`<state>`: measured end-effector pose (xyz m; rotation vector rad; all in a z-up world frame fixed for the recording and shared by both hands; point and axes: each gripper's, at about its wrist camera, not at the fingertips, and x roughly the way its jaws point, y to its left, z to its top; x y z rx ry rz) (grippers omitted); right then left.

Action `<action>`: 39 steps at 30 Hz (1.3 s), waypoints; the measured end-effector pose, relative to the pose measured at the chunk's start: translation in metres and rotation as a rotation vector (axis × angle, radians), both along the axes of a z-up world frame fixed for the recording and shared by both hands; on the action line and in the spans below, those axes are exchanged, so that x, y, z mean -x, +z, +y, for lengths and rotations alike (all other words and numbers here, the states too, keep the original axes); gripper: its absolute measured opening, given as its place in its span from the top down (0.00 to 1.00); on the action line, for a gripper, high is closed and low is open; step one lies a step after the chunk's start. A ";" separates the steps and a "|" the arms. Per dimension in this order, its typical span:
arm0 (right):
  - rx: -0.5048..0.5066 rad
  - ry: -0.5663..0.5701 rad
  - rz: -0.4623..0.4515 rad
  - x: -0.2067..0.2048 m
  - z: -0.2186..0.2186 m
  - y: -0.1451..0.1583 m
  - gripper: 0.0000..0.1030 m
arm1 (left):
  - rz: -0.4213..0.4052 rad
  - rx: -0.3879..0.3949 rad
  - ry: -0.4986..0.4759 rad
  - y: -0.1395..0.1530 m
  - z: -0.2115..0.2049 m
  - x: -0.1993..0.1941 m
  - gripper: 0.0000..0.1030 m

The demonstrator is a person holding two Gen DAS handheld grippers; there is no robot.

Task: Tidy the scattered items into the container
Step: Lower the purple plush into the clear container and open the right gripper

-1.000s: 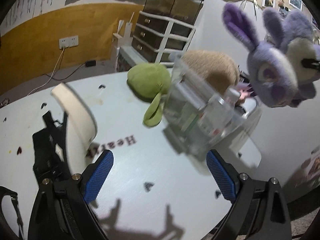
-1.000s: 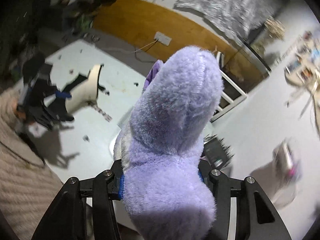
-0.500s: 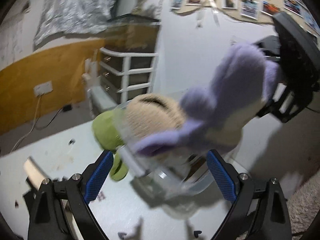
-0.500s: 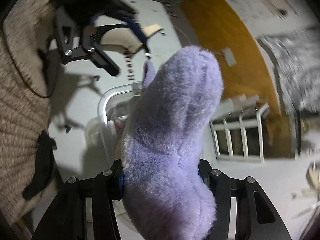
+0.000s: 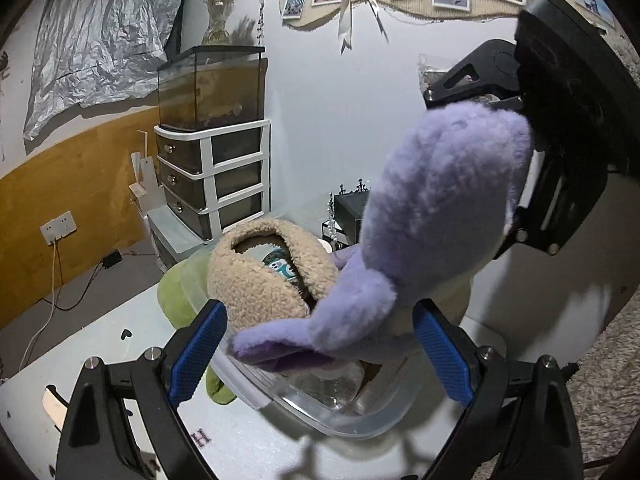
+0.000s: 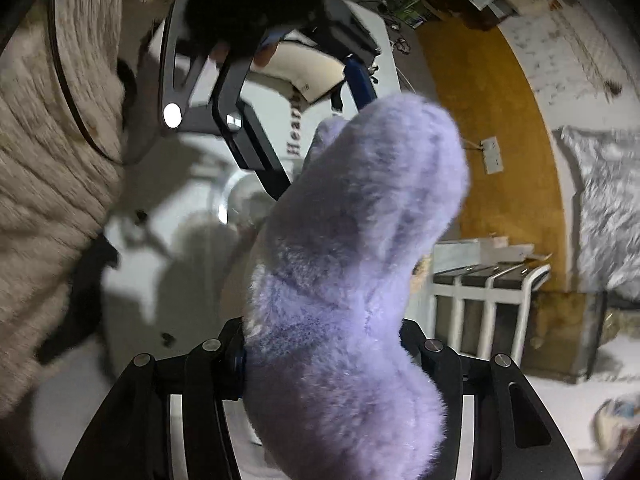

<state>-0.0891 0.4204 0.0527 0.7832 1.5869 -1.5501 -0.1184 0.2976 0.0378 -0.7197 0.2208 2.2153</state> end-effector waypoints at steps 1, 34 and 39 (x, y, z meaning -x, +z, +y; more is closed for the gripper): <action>-0.004 -0.002 0.005 0.003 0.000 -0.004 0.47 | -0.007 0.000 0.004 -0.002 0.000 0.002 0.08; -0.038 -0.229 0.022 0.022 0.000 -0.019 0.06 | -0.119 -0.039 0.120 -0.031 -0.028 -0.001 0.08; 0.005 -0.282 -0.020 0.015 0.009 0.007 0.06 | -0.117 -0.033 0.137 -0.031 -0.030 -0.005 0.08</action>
